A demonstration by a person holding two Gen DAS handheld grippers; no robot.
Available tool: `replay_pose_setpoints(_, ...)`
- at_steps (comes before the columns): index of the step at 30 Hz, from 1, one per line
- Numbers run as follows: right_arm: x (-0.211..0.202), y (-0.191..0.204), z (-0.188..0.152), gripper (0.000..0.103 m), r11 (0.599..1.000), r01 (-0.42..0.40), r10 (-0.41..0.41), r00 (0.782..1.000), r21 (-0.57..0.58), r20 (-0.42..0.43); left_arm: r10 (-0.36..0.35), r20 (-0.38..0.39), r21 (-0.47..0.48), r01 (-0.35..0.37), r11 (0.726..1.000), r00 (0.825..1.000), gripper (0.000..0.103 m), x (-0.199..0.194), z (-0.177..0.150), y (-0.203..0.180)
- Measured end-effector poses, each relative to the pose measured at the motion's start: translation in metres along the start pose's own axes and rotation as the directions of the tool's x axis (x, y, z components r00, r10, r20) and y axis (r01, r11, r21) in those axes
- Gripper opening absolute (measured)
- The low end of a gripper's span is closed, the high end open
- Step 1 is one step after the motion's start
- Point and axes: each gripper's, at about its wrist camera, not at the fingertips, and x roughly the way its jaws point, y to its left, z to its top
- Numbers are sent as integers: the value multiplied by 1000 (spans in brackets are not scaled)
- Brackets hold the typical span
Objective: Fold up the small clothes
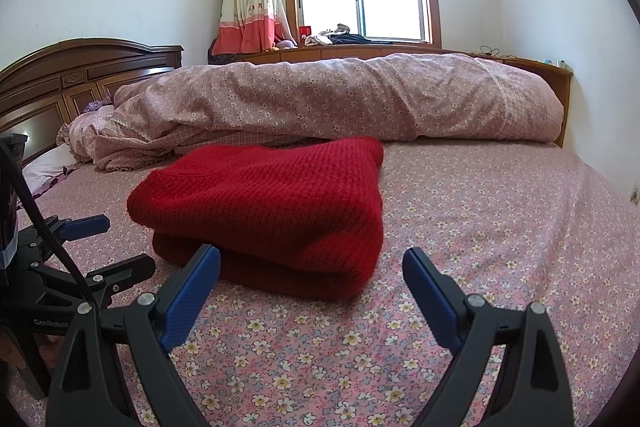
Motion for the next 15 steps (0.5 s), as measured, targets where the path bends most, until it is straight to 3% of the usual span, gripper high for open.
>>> replay_pose_setpoints(15, 3, -2, 0, 97, 1000, -3, 4, 1000, 4, -16, 1, 0, 0, -1, 1000, 1000, 98, -1, -1, 0)
